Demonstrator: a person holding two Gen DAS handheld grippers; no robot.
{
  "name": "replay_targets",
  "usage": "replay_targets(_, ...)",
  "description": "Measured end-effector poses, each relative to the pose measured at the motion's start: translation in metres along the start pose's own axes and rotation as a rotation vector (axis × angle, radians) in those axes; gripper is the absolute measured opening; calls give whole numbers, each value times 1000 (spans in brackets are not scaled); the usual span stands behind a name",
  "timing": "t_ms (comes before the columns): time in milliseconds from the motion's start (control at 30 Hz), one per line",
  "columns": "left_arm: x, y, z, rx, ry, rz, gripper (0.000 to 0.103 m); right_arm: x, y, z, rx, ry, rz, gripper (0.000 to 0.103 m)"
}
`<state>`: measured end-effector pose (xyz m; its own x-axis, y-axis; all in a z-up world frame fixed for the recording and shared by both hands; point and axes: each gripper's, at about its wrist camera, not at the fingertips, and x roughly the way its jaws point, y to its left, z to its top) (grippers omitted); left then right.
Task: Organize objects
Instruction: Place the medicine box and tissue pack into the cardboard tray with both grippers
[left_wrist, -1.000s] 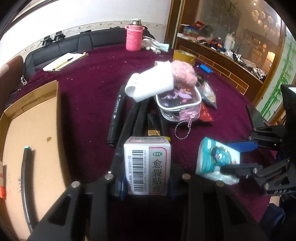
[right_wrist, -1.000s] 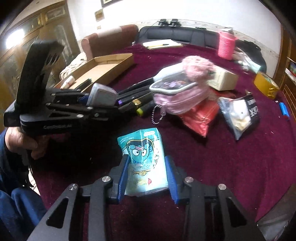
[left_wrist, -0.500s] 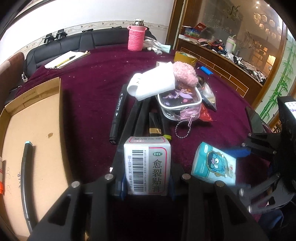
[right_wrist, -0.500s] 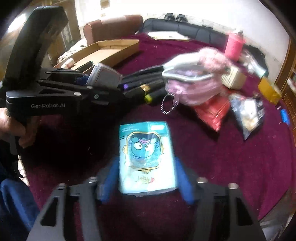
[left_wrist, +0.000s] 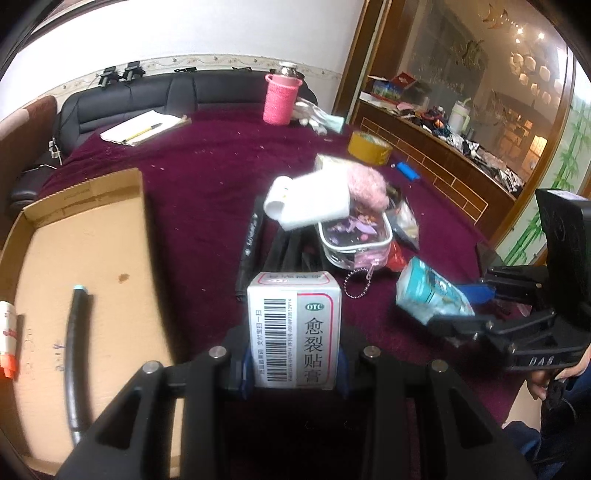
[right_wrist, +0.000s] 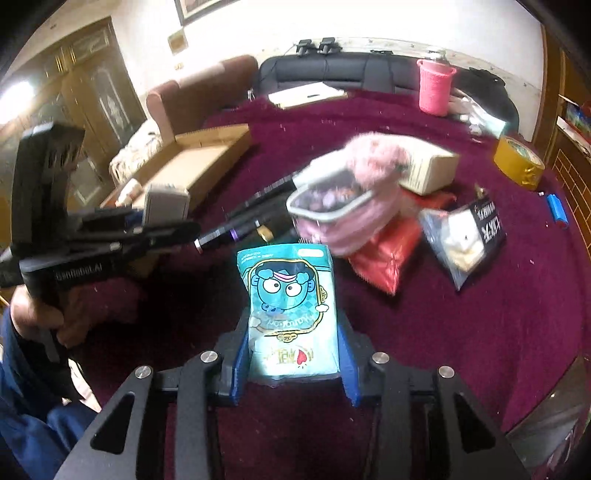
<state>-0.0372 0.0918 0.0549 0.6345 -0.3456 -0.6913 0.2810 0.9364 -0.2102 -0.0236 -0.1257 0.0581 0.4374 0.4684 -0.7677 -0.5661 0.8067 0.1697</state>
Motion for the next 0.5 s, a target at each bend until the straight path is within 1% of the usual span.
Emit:
replay_targets(133, -20, 15, 4, -26, -30, 17, 33, -3, 7, 21, 24, -8, 51, 45)
replay_targets(267, -42, 40, 11, -53, -45, 61, 33, -4, 23, 46, 25, -15, 105, 45)
replay_targets(433, -65, 81, 25, -101, -49, 139, 33, 8, 56, 85, 9, -12, 162, 45)
replay_targets(500, -69, 99, 32, -124, -38, 151, 33, 22, 73, 103, -1, -8, 174, 45)
